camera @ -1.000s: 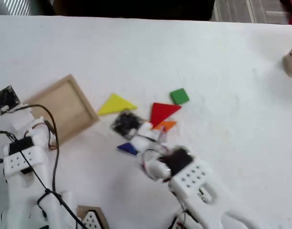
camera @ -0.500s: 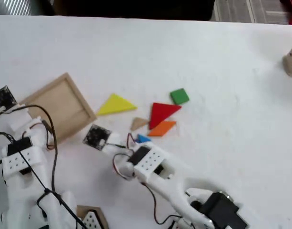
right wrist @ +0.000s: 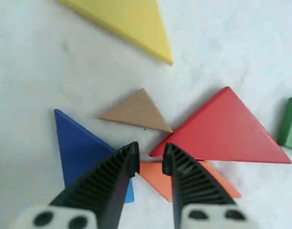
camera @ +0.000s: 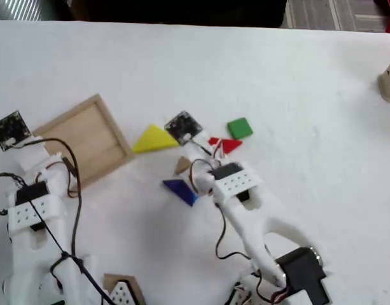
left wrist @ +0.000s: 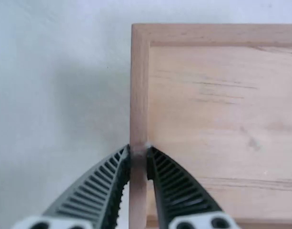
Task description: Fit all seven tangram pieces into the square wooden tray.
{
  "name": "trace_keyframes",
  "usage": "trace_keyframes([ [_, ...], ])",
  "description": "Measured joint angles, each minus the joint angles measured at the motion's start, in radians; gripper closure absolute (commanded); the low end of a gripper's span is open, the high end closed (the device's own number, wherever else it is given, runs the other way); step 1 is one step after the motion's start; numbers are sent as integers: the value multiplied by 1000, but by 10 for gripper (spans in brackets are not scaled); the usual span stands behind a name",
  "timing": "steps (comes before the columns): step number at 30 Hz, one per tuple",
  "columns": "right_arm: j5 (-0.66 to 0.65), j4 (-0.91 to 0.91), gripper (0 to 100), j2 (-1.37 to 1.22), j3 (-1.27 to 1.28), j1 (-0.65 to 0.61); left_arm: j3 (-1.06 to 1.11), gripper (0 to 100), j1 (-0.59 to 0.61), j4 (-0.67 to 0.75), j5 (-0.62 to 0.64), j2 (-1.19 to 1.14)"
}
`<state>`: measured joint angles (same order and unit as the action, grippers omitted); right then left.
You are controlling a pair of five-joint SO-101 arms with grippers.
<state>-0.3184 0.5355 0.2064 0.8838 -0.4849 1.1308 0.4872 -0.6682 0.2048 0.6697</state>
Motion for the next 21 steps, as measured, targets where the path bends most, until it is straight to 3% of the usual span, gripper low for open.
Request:
trace_keyframes([
  [4,0,5,914,0,-18,-11,0,977,-9,0,0,0],
  [8,3,71,911,43,-60,-110,0,977,-9,5,0,0],
  [12,117,80,911,48,-120,-175,0,977,-9,5,0,0],
  [15,219,80,911,-17,-170,-175,0,977,-9,21,0,0],
  [21,218,84,914,-210,-209,-184,0,977,-9,35,0,-3],
])
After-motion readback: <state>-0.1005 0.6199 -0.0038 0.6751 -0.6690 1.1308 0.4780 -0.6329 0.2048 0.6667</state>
